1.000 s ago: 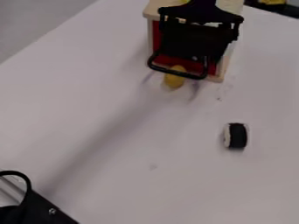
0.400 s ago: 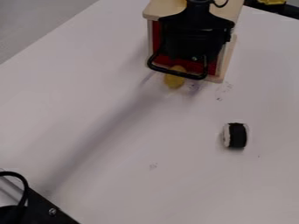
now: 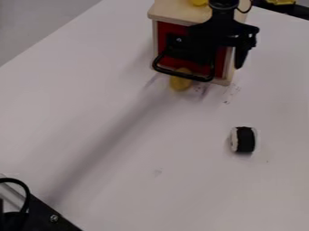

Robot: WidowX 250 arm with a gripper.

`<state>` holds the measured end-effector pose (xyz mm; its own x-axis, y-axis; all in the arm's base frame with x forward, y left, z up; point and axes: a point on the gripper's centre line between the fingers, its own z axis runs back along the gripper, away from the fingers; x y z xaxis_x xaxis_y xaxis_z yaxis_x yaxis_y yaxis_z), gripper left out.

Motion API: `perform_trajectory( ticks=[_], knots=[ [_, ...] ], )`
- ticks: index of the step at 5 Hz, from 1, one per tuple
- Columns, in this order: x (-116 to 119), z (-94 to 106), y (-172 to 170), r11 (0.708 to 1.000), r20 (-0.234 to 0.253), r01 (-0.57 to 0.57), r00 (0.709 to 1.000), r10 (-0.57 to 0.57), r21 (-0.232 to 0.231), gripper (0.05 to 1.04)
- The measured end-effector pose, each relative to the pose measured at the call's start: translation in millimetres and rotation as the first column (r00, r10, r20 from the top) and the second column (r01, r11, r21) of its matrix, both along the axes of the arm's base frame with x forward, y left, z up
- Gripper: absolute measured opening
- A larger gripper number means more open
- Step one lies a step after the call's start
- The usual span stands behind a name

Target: Open the drawer

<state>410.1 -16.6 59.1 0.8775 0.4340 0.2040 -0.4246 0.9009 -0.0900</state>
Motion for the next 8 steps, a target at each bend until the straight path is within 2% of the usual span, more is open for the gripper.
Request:
perform_trajectory(
  ticks=[1,3,4,5,7,8],
  knots=[
    [0.8,-3.0,-0.2,1.000,-0.029,0.000,1.000,0.000,0.001,0.961],
    [-11.4,-3.3,1.5,0.997,-0.030,0.046,0.999,-0.044,0.060,0.563],
    [-31.4,-11.6,0.1,0.994,-0.046,0.048,0.998,-0.043,0.095,0.280],
    [-44.9,-18.0,-5.4,0.991,-0.059,0.071,0.996,-0.065,0.110,0.144],
    [-47.3,-18.7,-7.0,0.992,-0.049,0.069,0.997,-0.064,0.107,0.118],
    [-52.5,-17.3,-9.9,0.994,-0.057,0.060,0.997,-0.055,0.091,0.118]
  ],
)
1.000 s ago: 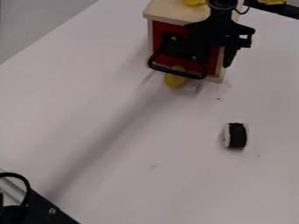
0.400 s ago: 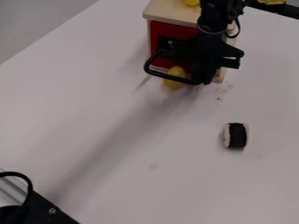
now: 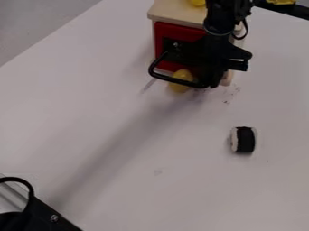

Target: Open the drawer

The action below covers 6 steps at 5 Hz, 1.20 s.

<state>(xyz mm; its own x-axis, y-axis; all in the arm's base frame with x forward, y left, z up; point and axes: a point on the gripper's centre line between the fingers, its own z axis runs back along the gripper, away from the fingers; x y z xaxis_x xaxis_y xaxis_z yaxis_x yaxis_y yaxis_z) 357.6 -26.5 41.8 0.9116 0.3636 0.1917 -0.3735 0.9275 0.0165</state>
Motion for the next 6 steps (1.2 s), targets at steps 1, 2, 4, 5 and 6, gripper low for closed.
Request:
perform_trajectory(
  ticks=[1,2,4,5,6],
  knots=[
    [-13.2,4.6,-8.6,1.000,-0.019,-0.005,1.000,0.004,-0.028,0.118],
    [-25.6,8.0,-15.9,0.999,-0.027,0.006,1.000,-0.007,-0.046,0.118],
    [-64.2,14.5,-34.4,0.998,-0.030,0.015,0.999,-0.016,-0.061,0.118],
    [-83.3,5.4,-47.9,0.997,-0.054,0.030,0.998,-0.034,-0.069,0.117],
    [-92.1,1.2,-52.1,0.996,-0.073,0.029,0.997,-0.035,-0.081,0.117]
  ],
)
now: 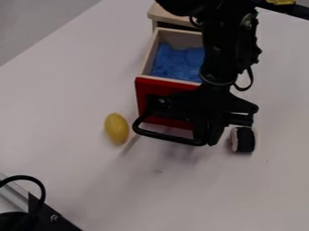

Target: Open the drawer

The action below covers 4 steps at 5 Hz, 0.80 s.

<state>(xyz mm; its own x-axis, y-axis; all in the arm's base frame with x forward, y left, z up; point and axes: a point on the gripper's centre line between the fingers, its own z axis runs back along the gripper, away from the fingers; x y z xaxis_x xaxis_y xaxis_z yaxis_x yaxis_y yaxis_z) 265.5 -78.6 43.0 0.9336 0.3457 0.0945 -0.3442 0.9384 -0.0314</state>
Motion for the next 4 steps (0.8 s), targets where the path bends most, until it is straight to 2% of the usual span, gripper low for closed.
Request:
perform_trajectory(
  ticks=[2,3,4],
  knots=[
    [0.9,-0.4,-5.0,0.999,0.011,0.026,1.000,-0.026,-0.022,0.151],
    [1.6,12.8,-0.6,0.999,0.042,0.008,0.999,-0.007,-0.034,0.364],
    [1.3,38.5,4.5,0.999,0.068,-0.006,0.998,0.009,-0.040,0.675]
  ],
)
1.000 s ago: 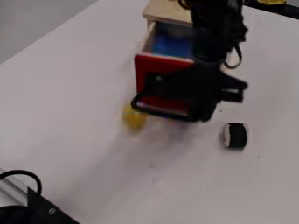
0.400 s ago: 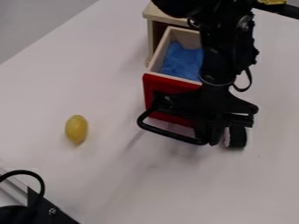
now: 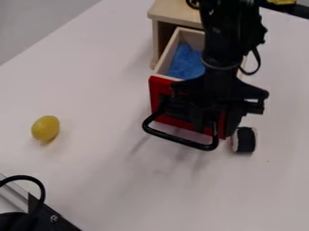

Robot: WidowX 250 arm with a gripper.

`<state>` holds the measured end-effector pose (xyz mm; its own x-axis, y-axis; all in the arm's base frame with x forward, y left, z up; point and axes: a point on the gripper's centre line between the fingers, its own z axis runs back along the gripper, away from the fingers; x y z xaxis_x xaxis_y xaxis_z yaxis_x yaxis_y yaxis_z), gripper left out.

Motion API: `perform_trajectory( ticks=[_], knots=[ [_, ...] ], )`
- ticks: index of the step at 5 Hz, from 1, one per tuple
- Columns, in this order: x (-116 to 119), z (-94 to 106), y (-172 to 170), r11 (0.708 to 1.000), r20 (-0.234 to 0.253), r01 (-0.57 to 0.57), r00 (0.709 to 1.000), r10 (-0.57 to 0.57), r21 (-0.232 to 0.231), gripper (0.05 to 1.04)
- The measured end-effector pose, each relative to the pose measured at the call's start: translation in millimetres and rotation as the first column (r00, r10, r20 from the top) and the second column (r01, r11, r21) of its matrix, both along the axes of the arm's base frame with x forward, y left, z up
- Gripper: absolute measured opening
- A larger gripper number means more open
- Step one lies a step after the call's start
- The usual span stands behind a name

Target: Open the drawer

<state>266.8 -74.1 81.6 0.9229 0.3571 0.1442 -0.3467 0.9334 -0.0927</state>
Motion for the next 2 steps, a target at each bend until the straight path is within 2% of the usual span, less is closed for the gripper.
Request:
perform_trajectory(
  ticks=[1,2],
  knots=[
    [-5.4,24.6,8.5,1.000,0.009,-0.023,1.000,0.023,0.003,0.929],
    [-12.2,38.5,15.4,0.999,0.013,-0.036,0.999,0.036,0.001,1.001]
  ],
)
